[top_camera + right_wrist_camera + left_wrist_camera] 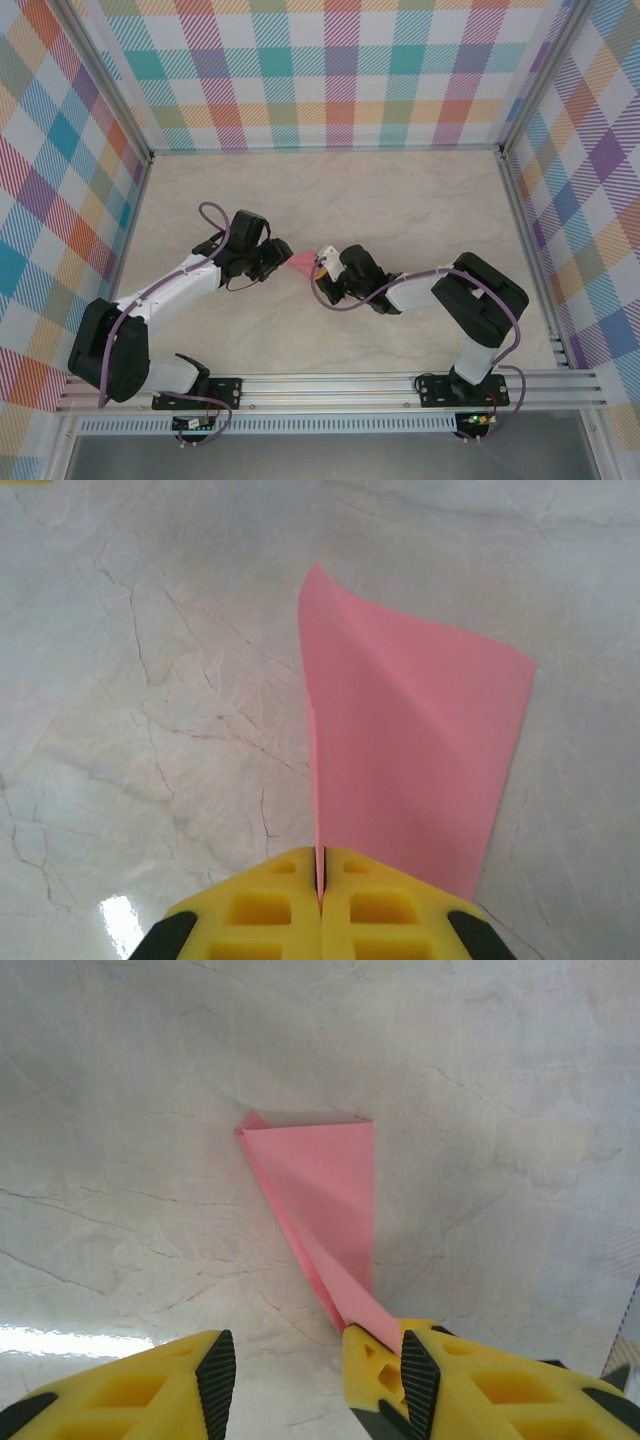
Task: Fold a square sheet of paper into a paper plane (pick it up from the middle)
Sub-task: Fold the wing for the fifth time at the center of the table.
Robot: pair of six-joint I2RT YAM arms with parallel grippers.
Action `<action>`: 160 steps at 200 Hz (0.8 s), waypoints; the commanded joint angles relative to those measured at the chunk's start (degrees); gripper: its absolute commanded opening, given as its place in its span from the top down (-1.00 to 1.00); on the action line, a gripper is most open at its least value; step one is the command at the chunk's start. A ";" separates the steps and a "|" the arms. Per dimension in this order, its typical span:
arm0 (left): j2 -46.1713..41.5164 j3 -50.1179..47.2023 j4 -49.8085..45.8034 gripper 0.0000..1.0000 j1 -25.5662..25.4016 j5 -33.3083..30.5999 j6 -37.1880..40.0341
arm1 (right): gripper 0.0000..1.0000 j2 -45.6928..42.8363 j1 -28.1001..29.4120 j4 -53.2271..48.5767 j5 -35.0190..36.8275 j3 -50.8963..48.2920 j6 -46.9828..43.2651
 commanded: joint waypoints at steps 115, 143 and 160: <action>1.66 -9.37 15.88 -0.03 0.04 7.27 2.81 | 1.00 3.97 -5.77 -4.72 -17.65 4.60 24.34; 3.40 -9.60 18.35 0.00 -0.80 7.62 3.34 | 1.00 4.53 -7.51 -3.40 -20.02 4.41 27.97; 5.03 -9.61 20.24 0.03 -1.18 8.40 3.49 | 1.00 5.52 -8.62 -2.58 -21.98 4.42 30.61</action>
